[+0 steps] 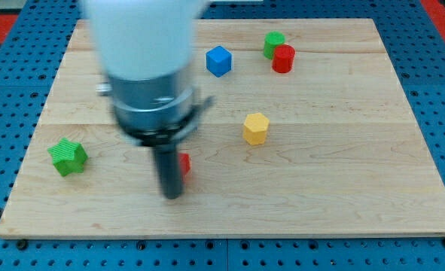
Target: Slide the red star along with yellow hexagon to the red circle
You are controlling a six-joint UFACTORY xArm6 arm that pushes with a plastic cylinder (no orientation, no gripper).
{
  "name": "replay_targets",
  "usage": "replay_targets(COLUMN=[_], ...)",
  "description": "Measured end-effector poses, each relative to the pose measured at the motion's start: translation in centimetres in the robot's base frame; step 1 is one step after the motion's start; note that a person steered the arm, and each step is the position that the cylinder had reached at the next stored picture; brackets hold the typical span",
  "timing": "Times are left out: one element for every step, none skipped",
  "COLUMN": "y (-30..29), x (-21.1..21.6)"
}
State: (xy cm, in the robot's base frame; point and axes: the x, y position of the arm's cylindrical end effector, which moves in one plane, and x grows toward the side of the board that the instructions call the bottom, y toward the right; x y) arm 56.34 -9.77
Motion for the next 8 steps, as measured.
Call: replay_targets(y=[-1.4, -2.3, -2.0, 0.6, 4.3, 5.4, 5.8, 7.7], x=[-0.7, -3.2, -3.2, -2.2, -2.3, -4.3, -4.5, -5.4])
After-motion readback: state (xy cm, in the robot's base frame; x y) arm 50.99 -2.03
